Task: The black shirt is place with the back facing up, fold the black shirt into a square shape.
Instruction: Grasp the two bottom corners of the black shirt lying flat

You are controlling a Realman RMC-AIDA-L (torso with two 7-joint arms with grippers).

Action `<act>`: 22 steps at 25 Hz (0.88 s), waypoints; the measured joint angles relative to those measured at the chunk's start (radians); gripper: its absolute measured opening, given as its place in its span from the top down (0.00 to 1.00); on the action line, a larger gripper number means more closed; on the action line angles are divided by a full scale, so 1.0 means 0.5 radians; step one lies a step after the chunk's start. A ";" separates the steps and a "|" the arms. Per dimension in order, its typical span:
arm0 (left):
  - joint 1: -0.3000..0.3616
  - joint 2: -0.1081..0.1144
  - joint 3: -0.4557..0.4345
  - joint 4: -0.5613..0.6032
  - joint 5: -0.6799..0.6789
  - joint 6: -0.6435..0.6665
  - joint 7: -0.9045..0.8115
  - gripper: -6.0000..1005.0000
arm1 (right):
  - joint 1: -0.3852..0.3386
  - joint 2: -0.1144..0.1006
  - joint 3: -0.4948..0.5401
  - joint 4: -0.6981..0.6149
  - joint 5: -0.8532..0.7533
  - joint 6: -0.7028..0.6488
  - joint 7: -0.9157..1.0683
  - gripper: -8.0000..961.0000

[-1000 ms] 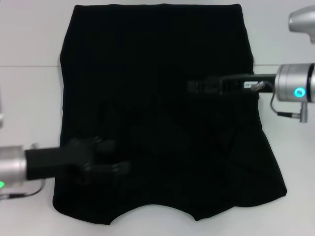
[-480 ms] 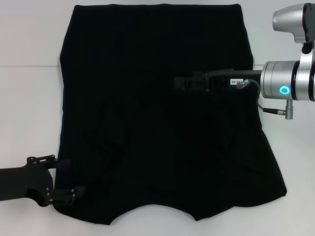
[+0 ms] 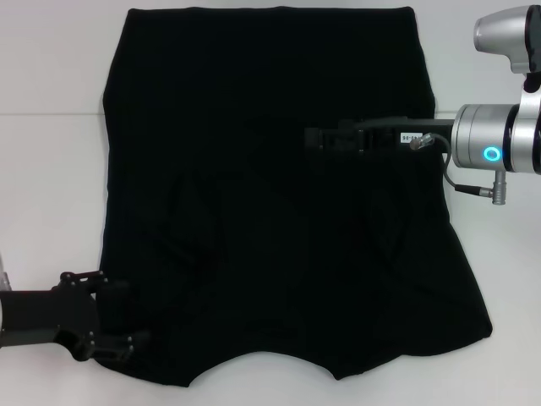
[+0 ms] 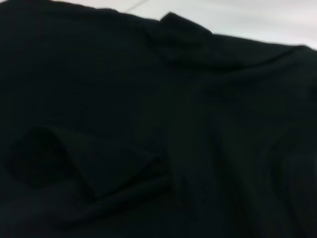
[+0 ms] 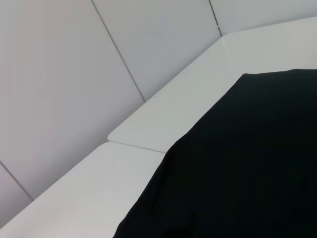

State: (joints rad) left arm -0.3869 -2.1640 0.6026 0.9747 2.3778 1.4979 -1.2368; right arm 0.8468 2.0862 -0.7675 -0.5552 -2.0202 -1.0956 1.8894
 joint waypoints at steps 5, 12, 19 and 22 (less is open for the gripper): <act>-0.003 -0.004 0.006 -0.003 0.006 -0.010 0.012 0.16 | -0.007 0.000 0.002 0.000 0.009 0.001 0.001 0.11; -0.005 -0.009 0.007 0.002 -0.002 -0.052 -0.003 0.17 | -0.007 0.000 0.005 0.000 0.009 0.002 -0.001 0.11; -0.009 -0.011 0.066 0.012 0.012 -0.106 -0.010 0.29 | -0.010 -0.002 0.008 -0.008 0.009 0.004 -0.008 0.11; -0.005 -0.011 0.098 0.013 0.025 -0.107 -0.011 0.36 | -0.011 -0.005 0.007 -0.011 0.009 0.004 -0.013 0.11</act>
State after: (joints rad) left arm -0.3896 -2.1697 0.6518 0.9813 2.3903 1.4445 -1.2422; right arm 0.8411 2.0838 -0.7638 -0.5609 -2.0156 -1.0935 1.8831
